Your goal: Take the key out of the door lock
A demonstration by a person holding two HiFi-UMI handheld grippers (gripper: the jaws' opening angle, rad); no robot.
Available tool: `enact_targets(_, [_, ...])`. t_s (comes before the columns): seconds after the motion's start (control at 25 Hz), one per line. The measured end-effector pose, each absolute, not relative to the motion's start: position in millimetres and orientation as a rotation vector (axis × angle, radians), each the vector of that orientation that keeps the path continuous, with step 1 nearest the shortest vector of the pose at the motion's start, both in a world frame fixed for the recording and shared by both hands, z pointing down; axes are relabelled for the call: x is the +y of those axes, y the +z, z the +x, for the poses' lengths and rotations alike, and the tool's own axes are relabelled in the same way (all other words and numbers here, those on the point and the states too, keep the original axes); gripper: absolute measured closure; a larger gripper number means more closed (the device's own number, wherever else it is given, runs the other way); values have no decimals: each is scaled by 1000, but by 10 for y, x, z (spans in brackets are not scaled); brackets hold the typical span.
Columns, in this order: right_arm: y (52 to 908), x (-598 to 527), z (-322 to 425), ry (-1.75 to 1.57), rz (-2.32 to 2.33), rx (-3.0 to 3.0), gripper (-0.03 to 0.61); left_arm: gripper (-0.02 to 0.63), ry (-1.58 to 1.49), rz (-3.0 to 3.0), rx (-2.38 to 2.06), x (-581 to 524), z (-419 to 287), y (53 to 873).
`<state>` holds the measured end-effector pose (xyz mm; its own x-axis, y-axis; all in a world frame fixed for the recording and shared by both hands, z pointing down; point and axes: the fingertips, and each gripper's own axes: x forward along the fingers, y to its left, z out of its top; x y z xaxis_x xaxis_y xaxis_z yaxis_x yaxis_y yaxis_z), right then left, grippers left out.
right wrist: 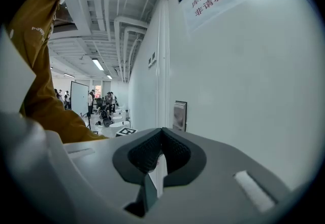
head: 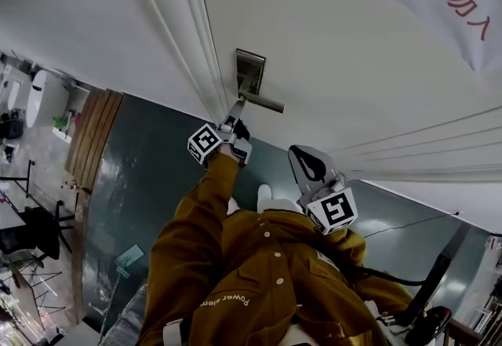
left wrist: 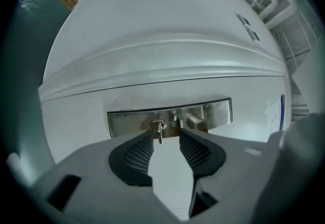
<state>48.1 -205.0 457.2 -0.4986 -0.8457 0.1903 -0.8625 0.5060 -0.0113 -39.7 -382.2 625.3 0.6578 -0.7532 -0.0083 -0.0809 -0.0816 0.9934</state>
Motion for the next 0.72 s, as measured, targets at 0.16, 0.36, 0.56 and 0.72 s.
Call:
enact_targets(0.16, [4578, -2037, 513, 159, 1481, -2582, 572, 476, -635, 1558, -705, -3903, -299, 6337])
enact_targets(0.36, [4558, -2037, 541, 156, 1483, -2583, 572, 592, -652, 1542, -715, -3926, -293, 6345])
enact_targets(0.56, [4548, -2030, 529, 154, 1483, -2588, 572, 594, -662, 1515, -693, -3910, -297, 6349])
enact_targets(0.72, [4537, -2027, 506, 150, 1480, -2595, 572, 594, -646, 1510, -693, -3893, -317, 6343])
